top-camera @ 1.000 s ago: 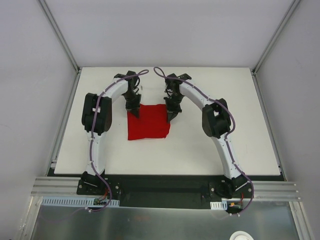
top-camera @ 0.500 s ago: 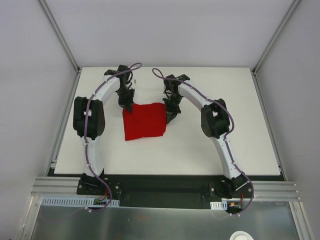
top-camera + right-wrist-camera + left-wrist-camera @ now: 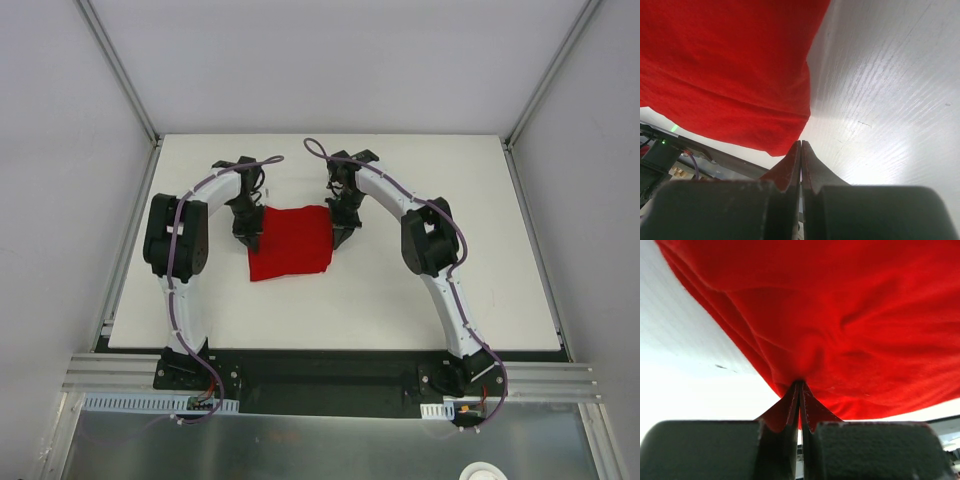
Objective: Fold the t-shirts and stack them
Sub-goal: Smooth out wrinkles on the folded tshirt
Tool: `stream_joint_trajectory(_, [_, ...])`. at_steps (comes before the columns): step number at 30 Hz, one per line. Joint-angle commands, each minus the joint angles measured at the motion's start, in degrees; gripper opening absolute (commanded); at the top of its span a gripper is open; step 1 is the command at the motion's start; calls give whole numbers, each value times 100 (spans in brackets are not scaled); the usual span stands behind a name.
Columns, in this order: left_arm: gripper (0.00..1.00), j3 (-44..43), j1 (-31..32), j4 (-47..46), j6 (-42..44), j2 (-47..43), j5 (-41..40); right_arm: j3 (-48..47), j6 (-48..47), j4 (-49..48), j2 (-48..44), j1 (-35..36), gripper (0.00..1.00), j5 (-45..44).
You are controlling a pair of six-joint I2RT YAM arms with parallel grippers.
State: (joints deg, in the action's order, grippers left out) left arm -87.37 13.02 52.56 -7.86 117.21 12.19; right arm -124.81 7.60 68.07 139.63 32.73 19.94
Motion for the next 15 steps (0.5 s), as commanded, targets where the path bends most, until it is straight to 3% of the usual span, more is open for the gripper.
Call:
stream_joint_trajectory(1, [0, 62, -80, -17, 74, -84, -453, -201, -83, 320, -41, 32, 1, -8])
stream_joint_trajectory(7, [0, -43, -168, 202, 21, -32, -1113, -157, -109, 312, -76, 40, 1, 18])
stream_joint_trajectory(11, [0, -34, -168, 264, 21, -57, -920, -175, -100, 303, -111, 32, 1, 27])
stream_joint_trajectory(15, [0, -271, -168, 264, -49, -802, -709, -149, -135, 242, -340, 32, 1, 9])
